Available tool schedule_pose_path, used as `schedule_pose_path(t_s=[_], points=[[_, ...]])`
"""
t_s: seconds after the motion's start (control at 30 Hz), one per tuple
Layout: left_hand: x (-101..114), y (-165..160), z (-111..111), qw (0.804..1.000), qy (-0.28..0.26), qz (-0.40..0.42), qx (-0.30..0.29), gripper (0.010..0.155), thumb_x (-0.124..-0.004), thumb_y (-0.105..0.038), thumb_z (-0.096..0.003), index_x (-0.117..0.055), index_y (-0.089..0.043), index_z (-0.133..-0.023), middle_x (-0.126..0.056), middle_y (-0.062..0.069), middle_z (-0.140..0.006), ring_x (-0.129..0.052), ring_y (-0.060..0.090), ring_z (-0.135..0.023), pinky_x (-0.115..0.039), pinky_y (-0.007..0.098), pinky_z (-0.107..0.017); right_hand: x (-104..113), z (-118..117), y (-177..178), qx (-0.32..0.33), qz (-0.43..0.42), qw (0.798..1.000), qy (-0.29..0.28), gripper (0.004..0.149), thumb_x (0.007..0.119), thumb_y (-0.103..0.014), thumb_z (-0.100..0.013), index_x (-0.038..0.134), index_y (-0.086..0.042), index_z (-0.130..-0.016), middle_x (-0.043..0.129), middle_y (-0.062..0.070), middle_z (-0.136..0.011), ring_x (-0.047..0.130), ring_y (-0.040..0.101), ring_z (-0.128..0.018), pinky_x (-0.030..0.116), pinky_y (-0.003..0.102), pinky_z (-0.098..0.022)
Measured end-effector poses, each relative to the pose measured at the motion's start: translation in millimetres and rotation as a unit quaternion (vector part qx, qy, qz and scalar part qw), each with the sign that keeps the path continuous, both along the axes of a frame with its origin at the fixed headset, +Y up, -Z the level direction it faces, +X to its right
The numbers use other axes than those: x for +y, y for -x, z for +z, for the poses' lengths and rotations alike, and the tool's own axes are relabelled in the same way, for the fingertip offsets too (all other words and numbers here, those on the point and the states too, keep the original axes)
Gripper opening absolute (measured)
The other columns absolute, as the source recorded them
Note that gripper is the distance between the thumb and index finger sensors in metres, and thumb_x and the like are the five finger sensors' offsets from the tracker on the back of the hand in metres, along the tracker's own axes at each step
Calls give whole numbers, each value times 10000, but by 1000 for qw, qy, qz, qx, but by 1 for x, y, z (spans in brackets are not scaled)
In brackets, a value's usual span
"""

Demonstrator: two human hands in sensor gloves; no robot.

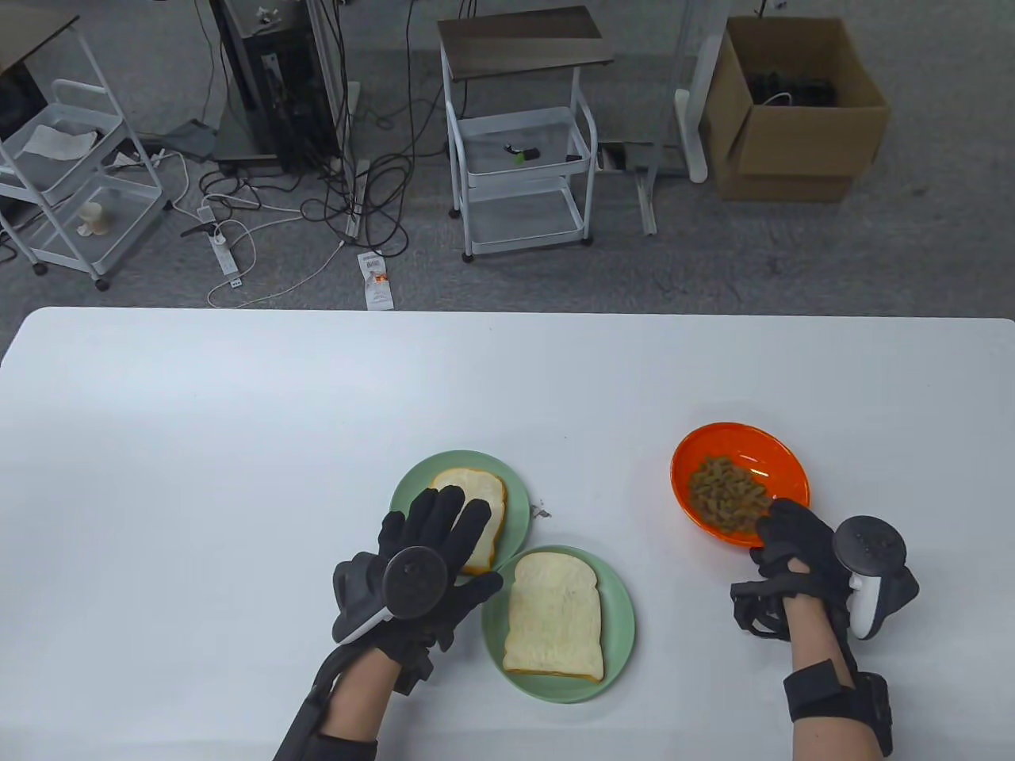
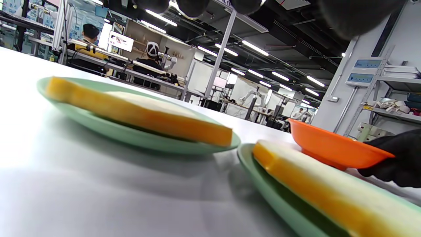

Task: Sprinkle raisins onto toast

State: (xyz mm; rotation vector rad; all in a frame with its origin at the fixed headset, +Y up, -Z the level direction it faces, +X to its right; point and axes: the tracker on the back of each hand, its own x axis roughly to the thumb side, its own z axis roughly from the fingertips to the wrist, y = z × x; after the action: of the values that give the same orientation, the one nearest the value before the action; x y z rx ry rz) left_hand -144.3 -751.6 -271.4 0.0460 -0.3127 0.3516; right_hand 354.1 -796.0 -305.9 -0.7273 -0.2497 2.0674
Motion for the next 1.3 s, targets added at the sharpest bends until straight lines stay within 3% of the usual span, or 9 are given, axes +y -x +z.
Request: schedule_pose_path(t_s=[0.23,0.33,0.47,0.6,0.7,0.8,0.87,1.13,1.3], points=[[18,-24,15,994,-92,-56,33,752,-728,-758,-430,-630,-414,-1091,-630,-27,-1188,-738,293,-1055,-695,551,-757,22,0,32,84,-25,995,-54,472,958,-198,-397,919,-60,-847,985,313,-711,1114,245,-188,986,258,-98],[31,-50,24,987,-130,-87,27,743,-754,-749,-426,-657,-406,-1078,-706,-21,-1147,-860,263,-947,-777,475,-697,34,4,61,144,-8,987,-72,472,957,-191,-395,921,-61,-847,985,317,-707,1112,246,-173,985,257,-87],[46,-97,34,981,-130,-141,-1,765,-776,-759,-413,-663,-407,-1082,-726,-19,-1143,-920,233,-891,-821,438,-663,42,14,102,232,2,971,-63,476,952,-189,-399,913,-62,-856,979,318,-713,1110,249,-171,985,257,-87],[52,-144,26,978,-21,-208,-1,824,-767,-775,-417,-594,-395,-1128,-670,17,-1178,-932,249,-880,-819,440,-660,41,28,135,292,-8,955,-46,474,949,-184,-400,914,-77,-860,969,309,-736,1109,257,-170,985,261,-87],[42,-164,15,953,83,-290,30,941,-672,-868,-396,-459,-392,-1179,-572,72,-1224,-937,268,-871,-809,445,-653,39,35,146,313,-27,949,-44,471,946,-179,-400,915,-79,-859,966,312,-738,1108,261,-162,986,260,-81],[31,-172,12,932,108,-341,55,958,-663,-880,-389,-468,-382,-1183,-593,89,-1219,-993,243,-798,-850,403,-605,38,40,155,319,-17,946,-48,457,941,-168,-395,930,-87,-845,974,316,-726,1102,267,-135,983,262,-59],[27,-171,12,933,129,-331,57,919,-689,-841,-414,-477,-379,-1180,-617,91,-1207,-1012,233,-763,-867,384,-585,37,44,160,323,-24,945,-46,448,932,-163,-398,932,-93,-840,977,310,-727,1099,269,-129,982,262,-53],[21,-157,18,965,103,-239,42,753,-879,-612,-451,-626,-324,-1098,-814,38,-1000,-1069,101,-502,-938,263,-433,31,51,172,313,-67,946,-54,427,923,-148,-395,946,-86,-817,976,327,-707,1094,289,-104,979,275,-31],[20,-153,15,977,68,-198,37,634,-948,-564,-422,-767,-362,-995,-931,-19,-849,-1089,123,-353,-962,269,-327,30,52,173,312,-73,946,-58,422,924,-149,-394,948,-89,-811,975,327,-705,1096,292,-102,980,278,-29]])
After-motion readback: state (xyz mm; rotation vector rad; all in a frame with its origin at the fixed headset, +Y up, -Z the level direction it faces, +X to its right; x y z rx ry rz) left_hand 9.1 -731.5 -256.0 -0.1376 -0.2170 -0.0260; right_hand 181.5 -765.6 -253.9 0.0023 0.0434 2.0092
